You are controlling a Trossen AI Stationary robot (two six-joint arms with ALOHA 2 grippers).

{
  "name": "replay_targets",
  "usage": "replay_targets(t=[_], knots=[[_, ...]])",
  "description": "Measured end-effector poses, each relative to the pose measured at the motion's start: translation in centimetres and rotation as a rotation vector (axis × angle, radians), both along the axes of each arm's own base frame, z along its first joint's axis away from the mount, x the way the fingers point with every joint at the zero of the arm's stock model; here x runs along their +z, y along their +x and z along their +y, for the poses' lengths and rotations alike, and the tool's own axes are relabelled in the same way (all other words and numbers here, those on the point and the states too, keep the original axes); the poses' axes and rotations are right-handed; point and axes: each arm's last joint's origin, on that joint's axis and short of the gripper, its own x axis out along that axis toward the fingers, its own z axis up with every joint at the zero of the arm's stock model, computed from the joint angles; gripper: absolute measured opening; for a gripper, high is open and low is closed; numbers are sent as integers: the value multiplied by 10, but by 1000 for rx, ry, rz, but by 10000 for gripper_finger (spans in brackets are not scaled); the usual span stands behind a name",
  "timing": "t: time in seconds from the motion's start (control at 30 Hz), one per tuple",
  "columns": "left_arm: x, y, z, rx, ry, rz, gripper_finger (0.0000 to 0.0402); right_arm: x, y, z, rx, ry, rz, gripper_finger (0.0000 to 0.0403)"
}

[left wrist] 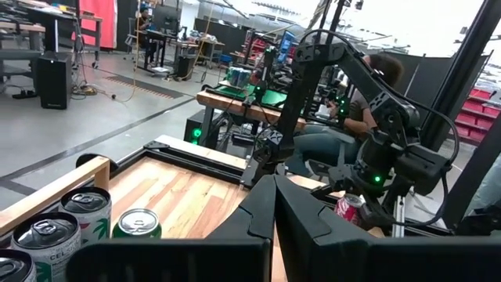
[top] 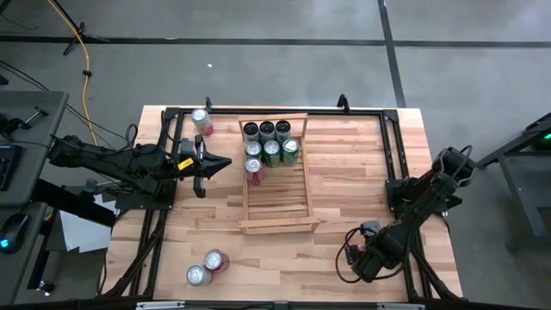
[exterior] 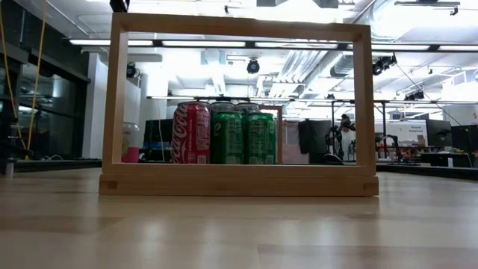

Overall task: Place canned beverage on shelf
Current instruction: Put the right red can on the shelf aligned with the other red can

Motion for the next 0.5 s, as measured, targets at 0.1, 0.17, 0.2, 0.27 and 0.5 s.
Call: replay_targets(t=[0.1, 0.17, 0.2, 0.27, 0.5], knots=[[0, 0, 0, 0, 0, 1, 0, 0, 0, 0, 18, -3, -5, 386], [0, 0, 0, 0, 1, 2, 0, 0, 0, 0, 38, -4, -4, 367], [0, 0, 0, 0, 0, 2, 0, 0, 0, -1, 48, -6, -3, 354], [0, 0, 0, 0, 1, 2, 0, 0, -1, -1, 72, -9, -4, 319], [0, 0, 0, 8, 1, 2, 0, 2, 0, -5, 353, -28, -63, 285]])
